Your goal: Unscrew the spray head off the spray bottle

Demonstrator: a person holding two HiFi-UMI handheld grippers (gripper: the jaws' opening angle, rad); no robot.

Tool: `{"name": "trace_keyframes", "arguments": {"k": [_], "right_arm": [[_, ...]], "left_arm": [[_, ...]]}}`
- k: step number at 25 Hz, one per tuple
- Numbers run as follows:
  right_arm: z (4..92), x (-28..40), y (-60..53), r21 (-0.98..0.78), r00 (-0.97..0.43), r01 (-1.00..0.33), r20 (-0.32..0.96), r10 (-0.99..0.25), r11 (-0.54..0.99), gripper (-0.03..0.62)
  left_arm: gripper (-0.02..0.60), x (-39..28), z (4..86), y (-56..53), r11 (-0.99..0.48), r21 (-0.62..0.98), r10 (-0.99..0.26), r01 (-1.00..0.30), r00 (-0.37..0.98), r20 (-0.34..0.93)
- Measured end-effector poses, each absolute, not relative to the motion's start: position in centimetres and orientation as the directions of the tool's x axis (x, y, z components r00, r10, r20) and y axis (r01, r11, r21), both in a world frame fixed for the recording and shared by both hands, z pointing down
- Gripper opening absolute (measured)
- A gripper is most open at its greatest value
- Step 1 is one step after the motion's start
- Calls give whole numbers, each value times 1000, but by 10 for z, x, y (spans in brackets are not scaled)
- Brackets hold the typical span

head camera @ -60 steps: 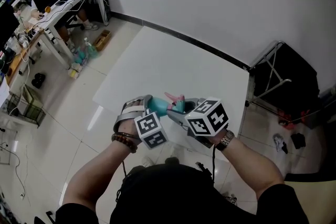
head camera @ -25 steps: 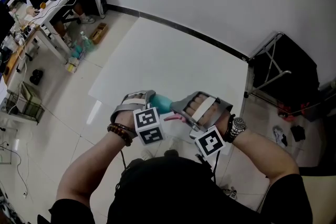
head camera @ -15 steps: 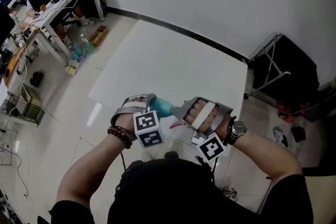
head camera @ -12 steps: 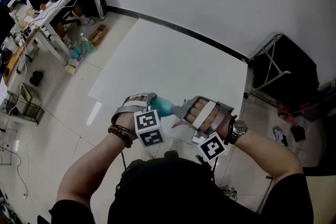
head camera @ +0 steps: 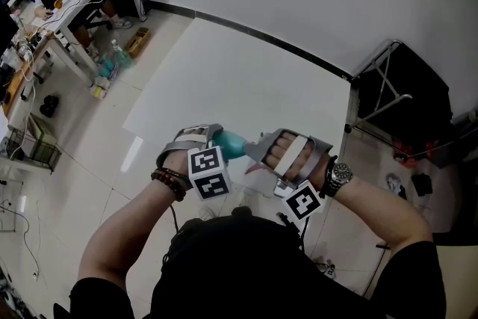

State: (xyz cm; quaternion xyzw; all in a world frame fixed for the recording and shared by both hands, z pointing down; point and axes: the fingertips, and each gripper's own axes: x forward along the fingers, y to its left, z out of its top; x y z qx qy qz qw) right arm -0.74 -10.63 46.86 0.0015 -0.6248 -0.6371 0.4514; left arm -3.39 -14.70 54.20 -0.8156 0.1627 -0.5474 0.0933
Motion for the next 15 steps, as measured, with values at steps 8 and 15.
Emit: {"name": "trace_keyframes", "arguments": {"k": [8, 15], "right_arm": [[462, 2, -111, 780, -570, 468, 626, -533, 415, 275], [445, 2, -101, 673, -613, 294, 678, -406, 679, 316]], "left_arm": [[400, -39, 543, -156, -912, -348, -405, -215, 352, 844], [400, -48, 546, -164, -894, -375, -442, -247, 338, 831]]}}
